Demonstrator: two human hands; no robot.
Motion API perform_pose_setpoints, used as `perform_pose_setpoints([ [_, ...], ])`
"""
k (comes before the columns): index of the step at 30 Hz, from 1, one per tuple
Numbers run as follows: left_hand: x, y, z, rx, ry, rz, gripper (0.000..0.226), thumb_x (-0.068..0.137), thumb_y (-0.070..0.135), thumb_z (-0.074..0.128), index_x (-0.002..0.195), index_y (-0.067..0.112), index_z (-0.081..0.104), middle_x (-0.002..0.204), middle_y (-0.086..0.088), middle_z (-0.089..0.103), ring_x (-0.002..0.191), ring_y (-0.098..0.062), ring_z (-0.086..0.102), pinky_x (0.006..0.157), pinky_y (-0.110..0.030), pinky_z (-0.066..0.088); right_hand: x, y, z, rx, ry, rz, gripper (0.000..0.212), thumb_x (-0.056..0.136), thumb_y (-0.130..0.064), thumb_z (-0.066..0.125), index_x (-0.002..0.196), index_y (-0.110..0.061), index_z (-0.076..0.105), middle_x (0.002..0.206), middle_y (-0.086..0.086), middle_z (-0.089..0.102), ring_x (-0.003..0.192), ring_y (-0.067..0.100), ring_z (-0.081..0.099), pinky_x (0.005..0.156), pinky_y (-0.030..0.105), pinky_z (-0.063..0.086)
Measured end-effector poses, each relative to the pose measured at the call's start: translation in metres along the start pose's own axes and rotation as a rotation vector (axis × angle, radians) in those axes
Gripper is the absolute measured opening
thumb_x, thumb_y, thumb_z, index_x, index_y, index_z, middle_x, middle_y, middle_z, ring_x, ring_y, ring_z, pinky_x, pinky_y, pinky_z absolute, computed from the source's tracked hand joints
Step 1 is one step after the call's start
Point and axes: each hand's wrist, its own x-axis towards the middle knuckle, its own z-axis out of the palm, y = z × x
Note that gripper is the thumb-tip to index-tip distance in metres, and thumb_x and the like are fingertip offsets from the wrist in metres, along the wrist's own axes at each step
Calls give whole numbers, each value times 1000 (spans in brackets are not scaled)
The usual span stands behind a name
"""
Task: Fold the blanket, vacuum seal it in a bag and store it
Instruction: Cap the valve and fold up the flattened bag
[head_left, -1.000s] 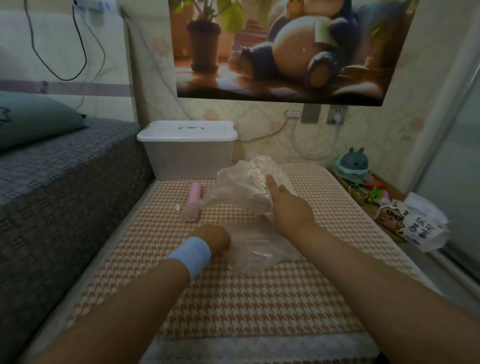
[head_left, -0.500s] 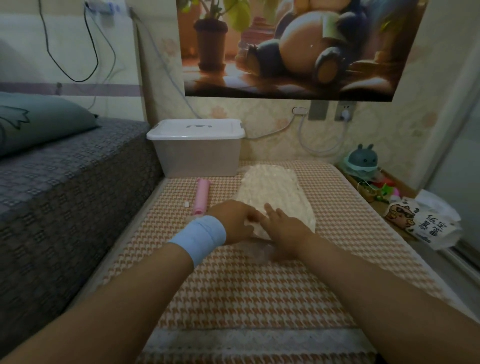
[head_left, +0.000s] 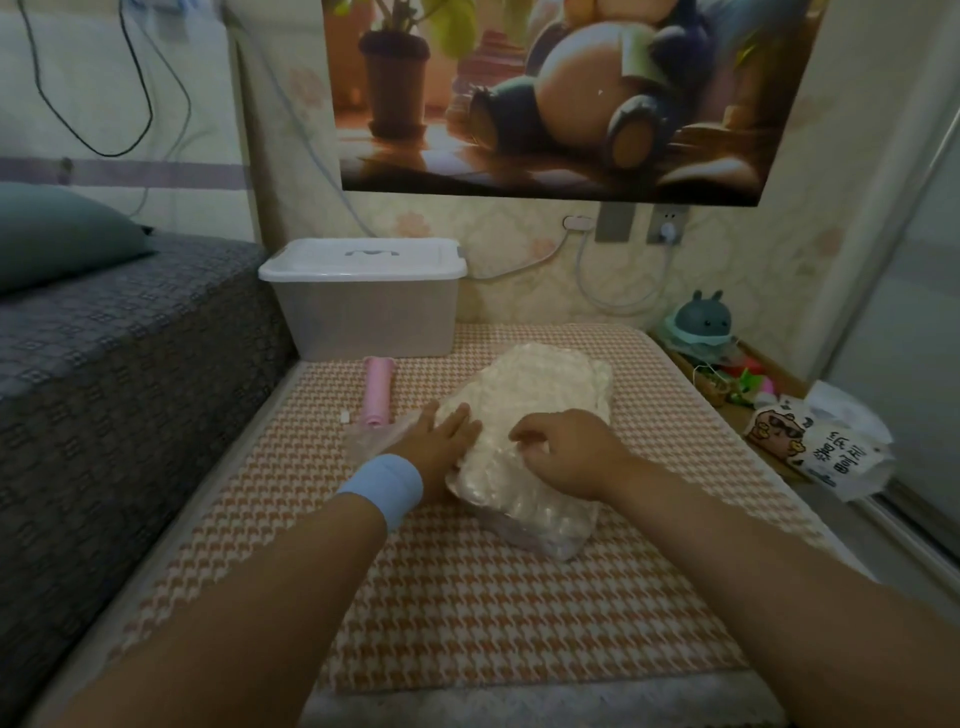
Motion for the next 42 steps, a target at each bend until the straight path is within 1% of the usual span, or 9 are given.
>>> perform_pose_setpoints([
  [5, 0, -3, -5, 159, 34, 99, 74, 98, 42, 44, 154, 26, -2, 162, 3, -1, 145, -44, 0, 120, -48, 2, -3, 32, 12, -182, -401, 179, 78, 95, -38, 43, 156, -42, -6, 166, -3, -12, 153, 23, -4, 120, 58, 0],
  [10, -12, 3, -26, 93, -224, -14, 76, 95, 37, 45, 153, 32, -4, 160, 12, -10, 147, -31, -11, 118, -53, 5, -2, 13, 15, -245, -284, 155, 79, 90, -54, 46, 158, -30, 13, 161, 11, 22, 139, 33, 37, 114, 40, 30],
  [15, -15, 23, -63, -102, -102, -149, 48, 99, 35, 31, 142, 17, 44, 150, -11, 38, 137, -32, 36, 114, -42, 28, -14, -24, 4, -395, -103, 4, 40, 91, -45, 45, 118, -23, 63, 100, 2, 67, 89, 21, 62, 75, 31, 41],
  [19, -31, 60, -38, -100, -216, -136, 78, 87, 72, 32, 152, 38, 5, 162, -3, -2, 145, -41, -6, 116, -54, 1, -15, -29, -9, -358, 7, -95, 38, 84, -43, 36, 68, -19, 62, 61, -4, 53, 55, 12, 43, 56, 29, 31],
  [23, -28, 62, -24, -44, -156, -12, 92, 81, 76, 42, 151, 39, -5, 161, -2, -13, 142, -42, -22, 115, -59, -7, -13, 4, -14, -292, 27, -78, 42, 85, -43, 41, 113, -29, 68, 112, -4, 68, 103, 17, 58, 96, 37, 42],
  [26, -28, 55, -23, 9, -152, 121, 87, 86, 69, 43, 151, 38, -7, 160, -1, -16, 144, -29, -23, 116, -54, -11, -17, 29, 0, -247, -262, 38, 61, 94, -62, 31, 153, -47, 19, 166, -3, 8, 152, 24, 5, 118, 61, -1],
  [29, -23, 44, -23, 55, -140, 142, 84, 87, 70, 41, 150, 43, -8, 160, 0, -18, 144, -26, -24, 116, -51, -11, -17, 41, 11, -132, -343, 172, 69, 91, -75, 27, 151, -55, 0, 166, -7, -6, 152, 26, -1, 119, 60, 6],
  [35, -12, 49, -34, 49, -221, -9, 98, 83, 62, 55, 151, 37, -12, 157, 1, -27, 143, -29, -26, 116, -57, -6, -3, 47, -5, -322, -55, 135, 61, 90, -69, 37, 136, -32, 52, 133, 0, 54, 116, 23, 54, 102, 45, 34],
  [42, 8, 74, -45, -11, -260, -111, 101, 77, 83, 35, 152, 32, -9, 157, -3, -27, 143, -38, -23, 114, -59, -7, -11, 60, 9, -291, 244, 44, 35, 82, -54, 45, 92, -24, 60, 97, -2, 55, 98, 23, 52, 104, 48, 29],
])
